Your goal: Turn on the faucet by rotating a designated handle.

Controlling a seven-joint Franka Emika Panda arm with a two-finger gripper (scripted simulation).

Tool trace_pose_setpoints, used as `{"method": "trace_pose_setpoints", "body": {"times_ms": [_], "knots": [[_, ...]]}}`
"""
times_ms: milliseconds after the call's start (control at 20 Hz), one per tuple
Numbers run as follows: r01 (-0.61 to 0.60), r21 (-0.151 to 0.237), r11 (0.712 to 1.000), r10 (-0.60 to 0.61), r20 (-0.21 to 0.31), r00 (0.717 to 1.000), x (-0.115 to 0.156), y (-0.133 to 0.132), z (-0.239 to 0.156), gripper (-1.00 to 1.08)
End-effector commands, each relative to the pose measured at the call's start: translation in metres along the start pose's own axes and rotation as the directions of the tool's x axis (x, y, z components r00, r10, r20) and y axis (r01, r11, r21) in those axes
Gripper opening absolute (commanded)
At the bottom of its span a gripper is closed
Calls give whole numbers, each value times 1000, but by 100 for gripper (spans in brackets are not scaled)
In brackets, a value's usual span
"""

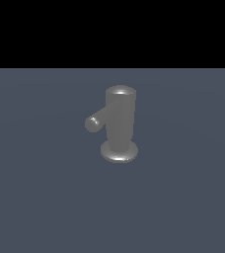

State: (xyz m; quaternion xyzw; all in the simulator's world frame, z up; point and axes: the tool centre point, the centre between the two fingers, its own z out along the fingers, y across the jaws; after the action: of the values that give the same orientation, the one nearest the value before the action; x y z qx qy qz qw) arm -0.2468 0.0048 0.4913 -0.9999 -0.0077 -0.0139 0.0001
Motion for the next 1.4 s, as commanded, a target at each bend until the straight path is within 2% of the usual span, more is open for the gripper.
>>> {"method": "trace_pose_setpoints", "body": {"times_ms": [0, 300, 600, 1350], "knots": [[0, 0, 1000, 0, 0, 1000, 0, 0, 0, -100], [-8, 0, 1000, 8, 1, 1000, 0, -2, 8, -100], [-34, -1, 999, 34, 4, 999, 2, -9, 35, -100], [-152, -4, 988, 153, 16, 988, 11, -40, 160, -100]]}}
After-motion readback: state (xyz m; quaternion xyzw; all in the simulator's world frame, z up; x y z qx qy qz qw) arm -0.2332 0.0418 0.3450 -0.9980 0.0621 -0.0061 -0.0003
